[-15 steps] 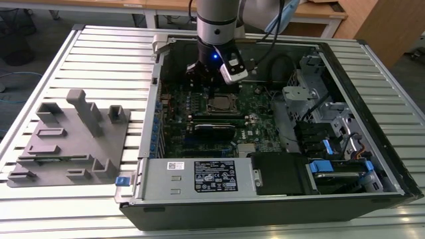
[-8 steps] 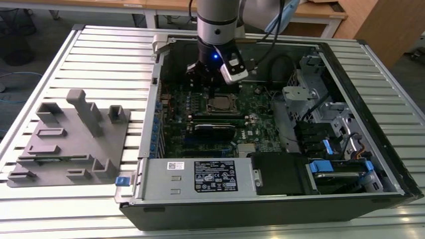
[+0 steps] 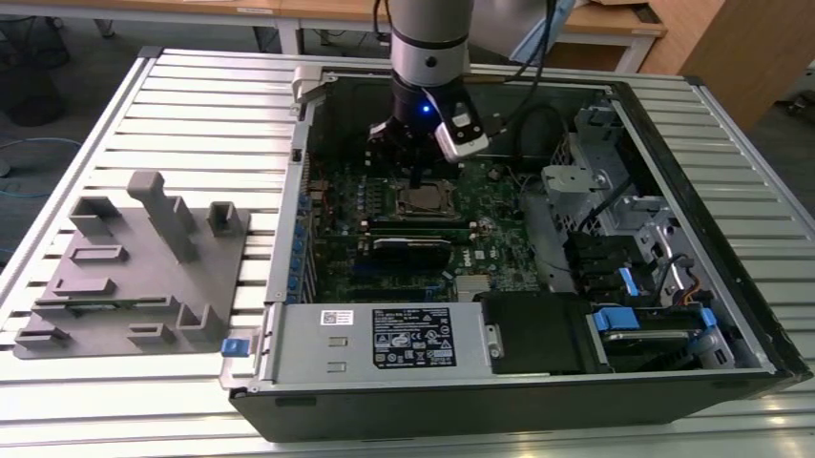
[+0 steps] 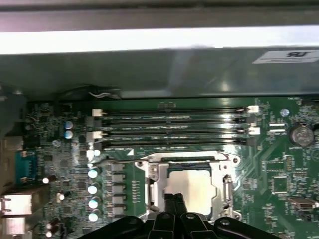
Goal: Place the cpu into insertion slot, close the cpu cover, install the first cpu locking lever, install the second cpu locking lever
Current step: 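Close the cpu cover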
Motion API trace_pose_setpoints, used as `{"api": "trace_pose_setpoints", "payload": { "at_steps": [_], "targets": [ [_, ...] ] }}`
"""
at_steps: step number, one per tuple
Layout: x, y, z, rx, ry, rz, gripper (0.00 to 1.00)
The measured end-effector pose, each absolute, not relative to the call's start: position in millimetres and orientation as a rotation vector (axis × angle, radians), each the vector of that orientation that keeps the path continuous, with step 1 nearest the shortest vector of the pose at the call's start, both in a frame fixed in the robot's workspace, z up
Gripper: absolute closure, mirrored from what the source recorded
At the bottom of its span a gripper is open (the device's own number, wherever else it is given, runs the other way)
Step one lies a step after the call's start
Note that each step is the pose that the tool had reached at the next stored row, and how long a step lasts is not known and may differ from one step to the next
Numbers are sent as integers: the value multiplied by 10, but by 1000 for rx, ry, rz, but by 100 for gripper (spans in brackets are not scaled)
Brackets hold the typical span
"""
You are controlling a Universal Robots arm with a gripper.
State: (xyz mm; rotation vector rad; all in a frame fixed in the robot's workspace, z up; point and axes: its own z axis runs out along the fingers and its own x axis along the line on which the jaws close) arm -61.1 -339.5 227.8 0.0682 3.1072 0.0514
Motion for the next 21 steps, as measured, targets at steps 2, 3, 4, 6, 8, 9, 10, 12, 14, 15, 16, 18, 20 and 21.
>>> {"api": "trace_pose_setpoints", "payload": {
  "at_steps": [2, 3, 4, 6, 8, 9, 10, 12, 14, 15, 16, 18, 20, 21],
  "targets": [
    [-568, -3395, 2277, 68, 3107, 51, 89],
    [-547, -3395, 2277, 68, 3107, 51, 89],
    [-526, -3395, 2276, 68, 3107, 51, 89],
    [-488, -3395, 2276, 68, 3107, 51, 89],
    [-465, -3396, 2276, 68, 3107, 51, 89],
    [-463, -3396, 2275, 68, 3107, 51, 89],
    [-463, -3396, 2276, 68, 3107, 51, 89],
    [-460, -3395, 2275, 68, 3107, 51, 89],
    [-460, -3395, 2273, 68, 3105, 51, 89],
    [-460, -3395, 2270, 68, 3102, 51, 89],
    [-460, -3395, 2268, 68, 3099, 51, 89],
    [-461, -3395, 2264, 68, 3094, 51, 89],
    [-461, -3395, 2261, 67, 3094, 52, 89],
    [-464, -3395, 2261, 68, 3094, 52, 89]
  ]
}}
